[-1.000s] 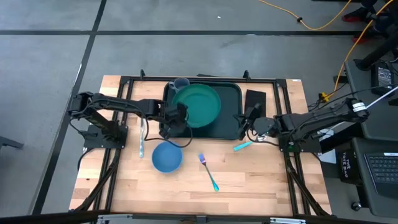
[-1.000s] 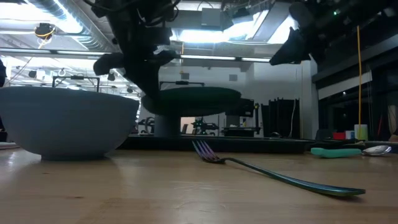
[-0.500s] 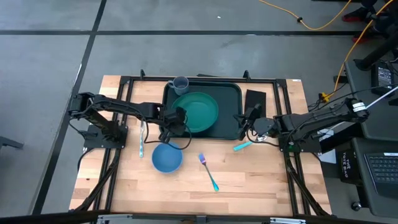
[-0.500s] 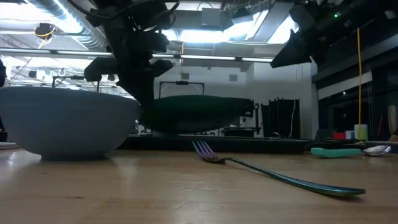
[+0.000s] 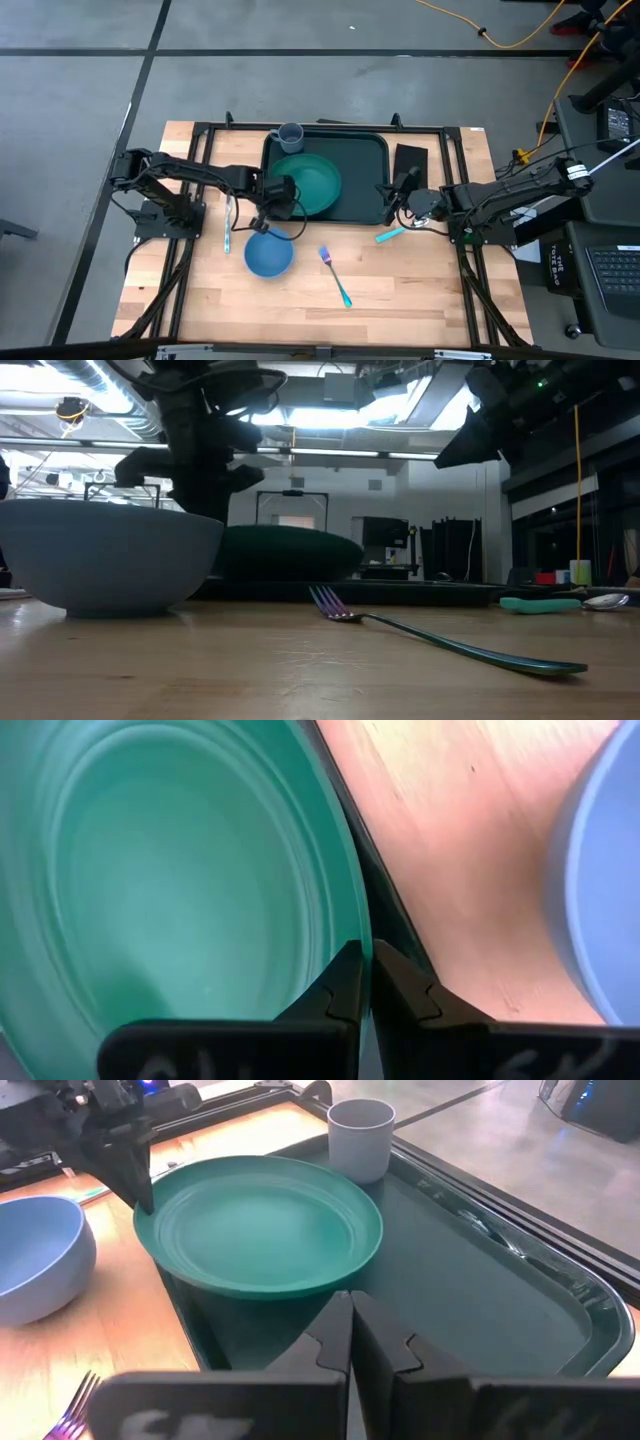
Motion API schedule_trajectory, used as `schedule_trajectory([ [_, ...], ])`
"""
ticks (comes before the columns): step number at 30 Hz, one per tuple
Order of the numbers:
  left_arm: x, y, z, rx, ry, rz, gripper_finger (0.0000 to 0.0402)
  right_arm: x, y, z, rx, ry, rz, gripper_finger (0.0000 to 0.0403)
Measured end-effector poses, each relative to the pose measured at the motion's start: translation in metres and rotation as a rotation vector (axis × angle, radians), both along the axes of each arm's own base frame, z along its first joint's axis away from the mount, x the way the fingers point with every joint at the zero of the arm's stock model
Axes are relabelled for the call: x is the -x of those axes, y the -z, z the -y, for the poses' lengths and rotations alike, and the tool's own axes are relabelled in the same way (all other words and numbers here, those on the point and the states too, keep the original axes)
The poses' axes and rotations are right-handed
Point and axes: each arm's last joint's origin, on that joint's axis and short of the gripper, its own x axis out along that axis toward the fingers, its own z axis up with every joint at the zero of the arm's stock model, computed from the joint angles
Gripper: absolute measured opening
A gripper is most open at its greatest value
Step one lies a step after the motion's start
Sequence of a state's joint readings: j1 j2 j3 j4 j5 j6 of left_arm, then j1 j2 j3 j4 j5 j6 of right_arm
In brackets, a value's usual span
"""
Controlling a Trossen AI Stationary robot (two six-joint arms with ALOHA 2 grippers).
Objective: Set up tray
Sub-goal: Put the green plate on top of the black tray below the purple cup, then put the blue bowl on top of the green plate
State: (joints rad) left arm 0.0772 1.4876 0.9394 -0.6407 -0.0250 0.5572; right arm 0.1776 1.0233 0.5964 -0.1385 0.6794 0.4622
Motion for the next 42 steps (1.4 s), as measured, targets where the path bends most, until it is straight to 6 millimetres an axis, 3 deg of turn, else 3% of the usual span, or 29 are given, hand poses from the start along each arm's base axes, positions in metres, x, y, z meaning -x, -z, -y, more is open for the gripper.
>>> schedule_trajectory([
  [15, 0.0047, 0.0018, 0.0026, 0.029, -0.066, -0.049, 0.0004, 0.0000, 0.0000, 0.0000, -0.001, -0.001, 0.000, 0.0009],
  [42, 0.0032, -0.0018, 0.0083, 0.049, -0.152, -0.031, 0.0055, -0.0001, 0.0001, 0.0000, 0.000, -0.003, -0.001, 0.0010],
])
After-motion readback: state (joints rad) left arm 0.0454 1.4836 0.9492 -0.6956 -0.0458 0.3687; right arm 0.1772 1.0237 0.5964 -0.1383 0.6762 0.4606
